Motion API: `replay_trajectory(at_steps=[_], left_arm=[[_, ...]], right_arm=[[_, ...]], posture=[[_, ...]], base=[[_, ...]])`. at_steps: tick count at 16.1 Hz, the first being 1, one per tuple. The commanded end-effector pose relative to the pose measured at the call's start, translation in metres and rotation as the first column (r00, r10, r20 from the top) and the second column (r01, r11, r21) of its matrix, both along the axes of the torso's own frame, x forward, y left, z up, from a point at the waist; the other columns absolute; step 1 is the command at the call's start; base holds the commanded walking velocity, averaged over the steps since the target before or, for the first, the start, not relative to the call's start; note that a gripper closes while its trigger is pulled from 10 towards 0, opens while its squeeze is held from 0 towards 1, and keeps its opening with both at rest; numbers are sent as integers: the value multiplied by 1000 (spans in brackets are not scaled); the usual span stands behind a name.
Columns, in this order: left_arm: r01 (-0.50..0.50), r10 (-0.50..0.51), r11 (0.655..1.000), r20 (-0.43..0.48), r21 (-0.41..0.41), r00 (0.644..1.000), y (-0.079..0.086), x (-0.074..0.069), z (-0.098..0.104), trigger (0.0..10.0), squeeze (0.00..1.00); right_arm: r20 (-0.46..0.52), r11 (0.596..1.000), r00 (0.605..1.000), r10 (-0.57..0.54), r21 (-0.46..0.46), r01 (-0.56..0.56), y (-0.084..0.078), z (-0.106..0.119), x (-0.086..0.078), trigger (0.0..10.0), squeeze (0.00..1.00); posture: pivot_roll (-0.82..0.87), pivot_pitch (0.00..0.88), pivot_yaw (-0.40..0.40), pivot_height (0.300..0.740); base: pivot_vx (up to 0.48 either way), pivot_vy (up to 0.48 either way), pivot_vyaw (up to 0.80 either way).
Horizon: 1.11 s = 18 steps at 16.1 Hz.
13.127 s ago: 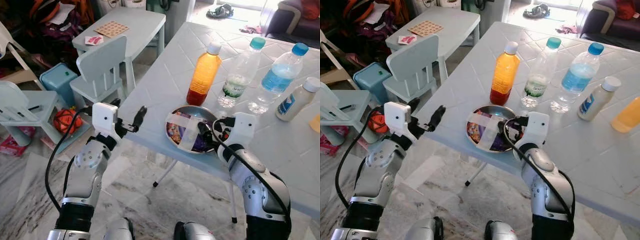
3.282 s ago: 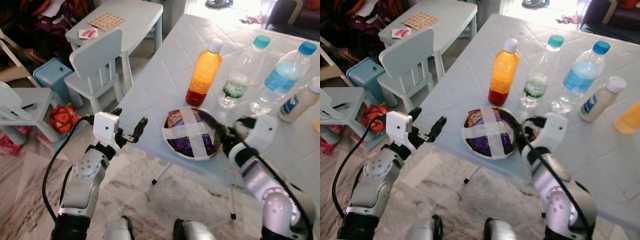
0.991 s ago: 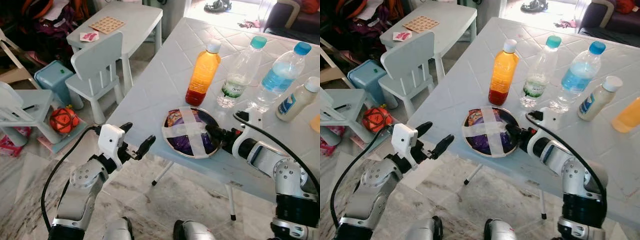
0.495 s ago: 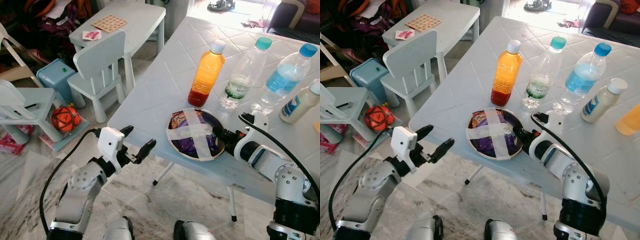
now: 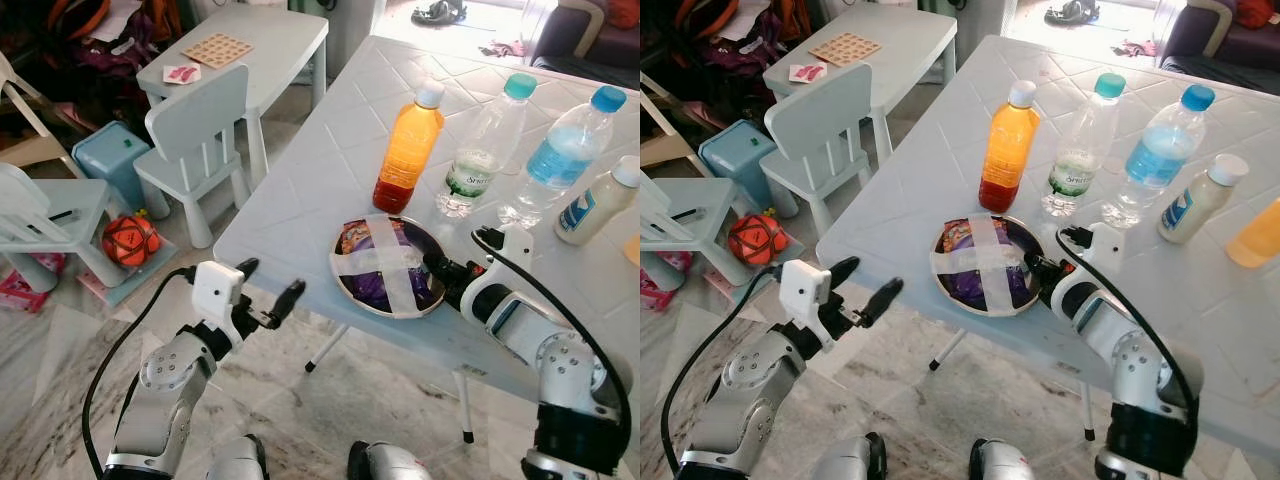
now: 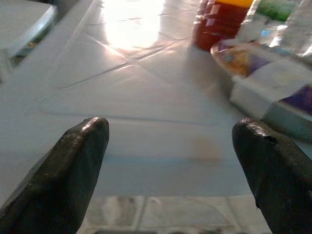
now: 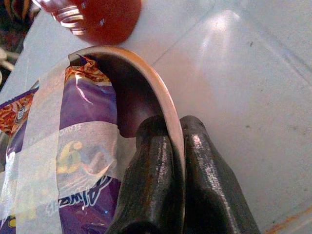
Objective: Restocking fridge
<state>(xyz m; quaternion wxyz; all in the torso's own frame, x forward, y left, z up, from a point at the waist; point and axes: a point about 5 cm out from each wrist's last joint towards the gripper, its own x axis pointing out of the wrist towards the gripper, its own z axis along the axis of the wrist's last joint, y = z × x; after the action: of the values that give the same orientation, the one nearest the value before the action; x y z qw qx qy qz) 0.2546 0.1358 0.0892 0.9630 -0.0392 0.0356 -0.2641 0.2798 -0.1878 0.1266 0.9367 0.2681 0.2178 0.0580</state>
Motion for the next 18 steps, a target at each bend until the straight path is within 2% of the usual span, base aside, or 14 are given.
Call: replay_trajectory(at_steps=[1,2,3,4,7,8,9,10,13,15,18], left_arm=[[-102,102,994,-4,32,995,9,6,-4,10000,0],[-175,176,984,-13,39,984,14,10,-6,10000,0],[-210,211,977,-17,40,977,15,14,-7,10000,0],[-256,257,965,-7,63,966,18,17,-8,10000,0],[-309,310,951,-26,29,950,18,19,-13,10000,0],[-287,287,957,5,40,958,12,22,-10,10000,0],[-283,282,958,16,38,959,11,23,-8,10000,0],[-282,281,959,23,36,959,9,26,-5,10000,0],[-275,273,959,35,62,961,11,29,-6,10000,0],[-271,268,961,69,48,961,9,31,-2,10000,0],[-248,233,964,141,92,962,3,39,10,10000,0]], right_arm=[[29,998,999,-33,-55,34,0,-2,-1,0,0],[111,1000,994,-18,-12,20,9,7,0,0,0],[144,1000,989,-20,5,19,15,10,0,0,0],[188,999,981,-35,-24,40,20,10,1,0,0],[233,995,969,-84,-38,95,23,6,4,0,0],[247,992,964,-97,-56,114,24,5,6,4314,0],[267,991,960,-90,-70,112,24,8,8,10000,0],[303,988,948,-94,-89,127,23,12,11,10000,0],[320,985,944,-81,-121,126,23,11,14,10000,0],[342,986,938,-53,-134,104,29,12,15,10000,0],[376,984,926,-30,-150,92,32,17,19,10000,0]], posture=[[-11,90,6,740],[-9,79,-9,740],[-2,67,-7,740],[4,51,3,740],[12,21,13,740],[13,13,13,740],[13,13,13,740],[14,8,16,740],[18,0,10,740],[22,0,3,740],[33,45,-10,740]], base=[[0,0,0],[0,0,0],[0,0,0],[-311,289,0],[-99,435,0],[0,465,0],[0,454,0],[0,442,0],[0,465,0],[0,471,0],[0,0,533]])
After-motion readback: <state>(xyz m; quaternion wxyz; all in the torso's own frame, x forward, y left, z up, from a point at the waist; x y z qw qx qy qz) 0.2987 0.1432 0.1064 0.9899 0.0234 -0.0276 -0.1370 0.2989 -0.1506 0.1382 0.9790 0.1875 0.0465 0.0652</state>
